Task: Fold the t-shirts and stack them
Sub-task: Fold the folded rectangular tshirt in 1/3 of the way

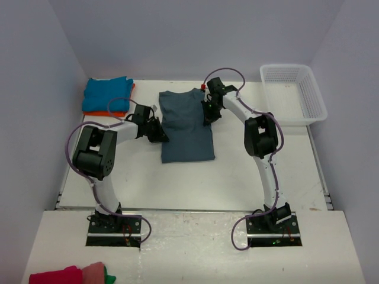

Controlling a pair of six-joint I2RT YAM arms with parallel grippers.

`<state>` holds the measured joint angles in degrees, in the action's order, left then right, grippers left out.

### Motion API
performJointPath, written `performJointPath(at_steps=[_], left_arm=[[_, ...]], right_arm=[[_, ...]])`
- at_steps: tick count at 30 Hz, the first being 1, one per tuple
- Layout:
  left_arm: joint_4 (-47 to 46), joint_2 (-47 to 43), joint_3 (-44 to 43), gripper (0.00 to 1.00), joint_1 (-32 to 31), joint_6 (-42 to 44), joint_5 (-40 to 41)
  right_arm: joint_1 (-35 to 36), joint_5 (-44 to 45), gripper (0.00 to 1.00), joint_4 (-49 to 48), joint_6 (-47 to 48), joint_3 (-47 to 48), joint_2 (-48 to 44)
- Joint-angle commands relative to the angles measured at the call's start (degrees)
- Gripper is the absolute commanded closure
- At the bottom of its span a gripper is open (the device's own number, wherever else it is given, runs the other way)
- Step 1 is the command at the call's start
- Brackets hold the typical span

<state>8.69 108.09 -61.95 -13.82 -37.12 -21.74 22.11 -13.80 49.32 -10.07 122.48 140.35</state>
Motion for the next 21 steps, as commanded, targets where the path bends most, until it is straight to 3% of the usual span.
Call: performJointPath(at_steps=[1, 9, 21], left_arm=[[0.36, -0.25, 1.22, 1.0, 0.73, -0.49, 2.13], [0.36, -0.87, 3.68, 1.0, 1.87, -0.23, 2.66], [3.62, -6.14, 5.0, 1.0, 2.05, 0.56, 7.59]], right_arm=[[-0.22, 4.31, 1.0, -0.54, -0.22, 1.45, -2.63], [-1.63, 6.42, 1.0, -0.28, -0.57, 1.19, -2.63], [-2.77, 9.59, 0.91, -0.1, -0.4, 1.71, -5.09]])
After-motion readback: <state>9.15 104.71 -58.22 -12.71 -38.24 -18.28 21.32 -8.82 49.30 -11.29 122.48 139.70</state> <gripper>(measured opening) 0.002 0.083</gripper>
